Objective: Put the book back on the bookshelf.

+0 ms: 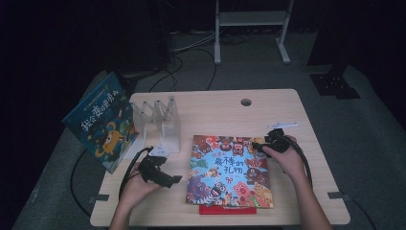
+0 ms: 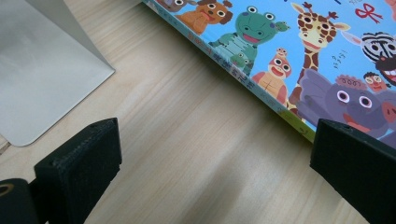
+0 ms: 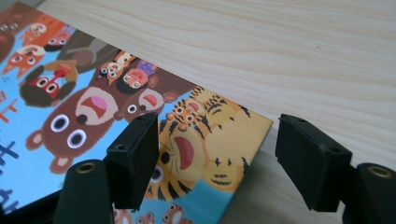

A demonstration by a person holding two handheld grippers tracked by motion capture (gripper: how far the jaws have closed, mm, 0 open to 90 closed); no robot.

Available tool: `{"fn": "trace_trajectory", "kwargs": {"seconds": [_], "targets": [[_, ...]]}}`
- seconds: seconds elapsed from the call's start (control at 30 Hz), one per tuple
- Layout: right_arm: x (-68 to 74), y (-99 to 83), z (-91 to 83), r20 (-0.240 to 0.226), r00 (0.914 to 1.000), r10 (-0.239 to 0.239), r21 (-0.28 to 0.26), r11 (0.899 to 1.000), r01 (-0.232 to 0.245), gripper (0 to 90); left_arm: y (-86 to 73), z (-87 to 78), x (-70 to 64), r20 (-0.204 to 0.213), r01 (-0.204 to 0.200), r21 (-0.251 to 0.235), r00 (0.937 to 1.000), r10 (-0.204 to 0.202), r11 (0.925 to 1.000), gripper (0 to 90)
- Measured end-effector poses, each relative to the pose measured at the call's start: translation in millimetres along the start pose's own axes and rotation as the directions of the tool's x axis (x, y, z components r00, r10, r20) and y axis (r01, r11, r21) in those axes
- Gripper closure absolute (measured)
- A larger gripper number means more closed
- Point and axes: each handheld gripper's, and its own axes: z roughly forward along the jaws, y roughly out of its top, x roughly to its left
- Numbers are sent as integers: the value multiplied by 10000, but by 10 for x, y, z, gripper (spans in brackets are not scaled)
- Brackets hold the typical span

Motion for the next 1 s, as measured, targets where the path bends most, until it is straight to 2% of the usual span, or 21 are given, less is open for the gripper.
{"fn": "trace_trajectory", "kwargs": {"seconds": [0.1,0.17,0.3,0.53,0.77,1.0], "targets": [[-1,-7,32,-229,9994,257,-29,9997,-258,281,-11,-4,5,-19,43,-39,10000,-43,10000,12],[-1,0,36,-223,9994,271,37,9996,-270,281,-14,-13,3,-18,62,-69,10000,-63,10000,12],[-5,27,53,-316,9994,140,152,9998,-136,281,-17,-23,-3,-28,52,-118,10000,-52,9999,12],[60,130,166,-926,9952,-324,334,9988,357,292,-3,-28,0,5,50,-206,10000,-50,9998,13],[257,243,303,-1317,9878,-835,492,9947,906,289,27,-20,-12,-21,32,-261,10000,-32,9997,12],[434,346,421,-1662,9794,-1147,704,9893,1278,287,38,3,-20,-42,-43,-161,10000,43,9999,13]]}}
